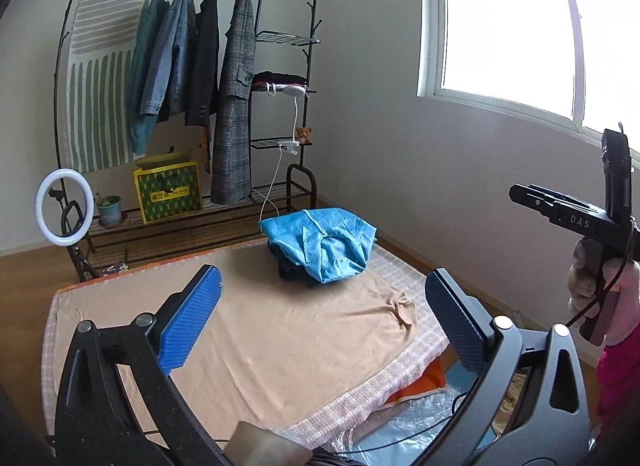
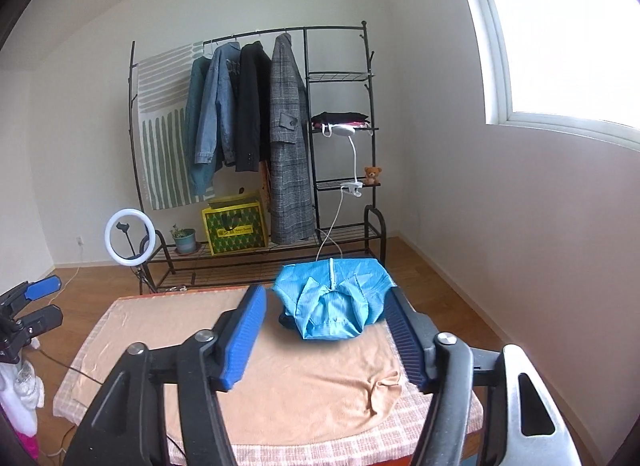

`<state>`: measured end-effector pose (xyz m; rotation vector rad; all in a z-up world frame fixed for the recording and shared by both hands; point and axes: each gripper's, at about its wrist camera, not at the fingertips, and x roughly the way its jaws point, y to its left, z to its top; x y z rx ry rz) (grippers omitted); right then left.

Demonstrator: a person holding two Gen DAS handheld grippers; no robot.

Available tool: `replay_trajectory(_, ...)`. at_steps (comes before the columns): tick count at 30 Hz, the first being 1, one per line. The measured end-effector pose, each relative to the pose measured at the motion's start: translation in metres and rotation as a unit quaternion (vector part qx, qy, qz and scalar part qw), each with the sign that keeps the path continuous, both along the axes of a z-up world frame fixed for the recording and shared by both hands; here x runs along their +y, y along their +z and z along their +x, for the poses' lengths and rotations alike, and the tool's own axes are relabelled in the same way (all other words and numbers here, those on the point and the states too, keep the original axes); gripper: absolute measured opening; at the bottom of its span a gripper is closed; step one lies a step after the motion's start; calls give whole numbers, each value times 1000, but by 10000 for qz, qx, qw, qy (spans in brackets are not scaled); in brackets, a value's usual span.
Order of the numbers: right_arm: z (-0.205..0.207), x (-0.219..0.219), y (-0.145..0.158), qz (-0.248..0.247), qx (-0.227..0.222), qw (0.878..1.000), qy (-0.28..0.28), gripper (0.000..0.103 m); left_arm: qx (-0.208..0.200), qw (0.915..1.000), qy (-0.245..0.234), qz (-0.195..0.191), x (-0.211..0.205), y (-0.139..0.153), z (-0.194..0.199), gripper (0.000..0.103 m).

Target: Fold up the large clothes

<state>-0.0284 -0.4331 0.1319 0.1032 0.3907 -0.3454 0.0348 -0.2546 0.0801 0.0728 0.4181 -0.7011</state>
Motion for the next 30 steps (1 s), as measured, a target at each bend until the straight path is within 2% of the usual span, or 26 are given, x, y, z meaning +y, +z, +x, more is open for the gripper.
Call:
replay_trajectory(1, -4, 6, -4, -27, 13, 10000, -49, 85, 21, 10000, 41, 60, 1, -6, -3, 103)
replay_trajectory(3, -10, 16, -13, -26, 64, 9999, -82, 87, 109, 9998, 104, 161, 1, -19, -9, 103)
replay_trajectory(5, -15, 23, -22, 3, 100, 9999, -125, 94, 251, 9993, 169, 211, 2, -33, -14, 103)
replay_trajectory(6, -18, 27, -27, 19, 98, 9998, -163, 103, 314, 9991, 182, 214, 3, -37, -14, 103)
replay_trajectory(11, -31, 40, -53, 51, 160, 9995, -250, 103, 330, 9987, 365, 131, 12, -52, -30, 103)
replay_trajectory(17, -45, 46, -75, 251, 245, 9989, -316, 103, 322, 9983, 477, 73, 24, -55, -46, 103)
replay_trajectory(30, -78, 72, -77, 18, 88, 9992, -384, 103, -12, 9985, 538, 120, 44, -61, -81, 103)
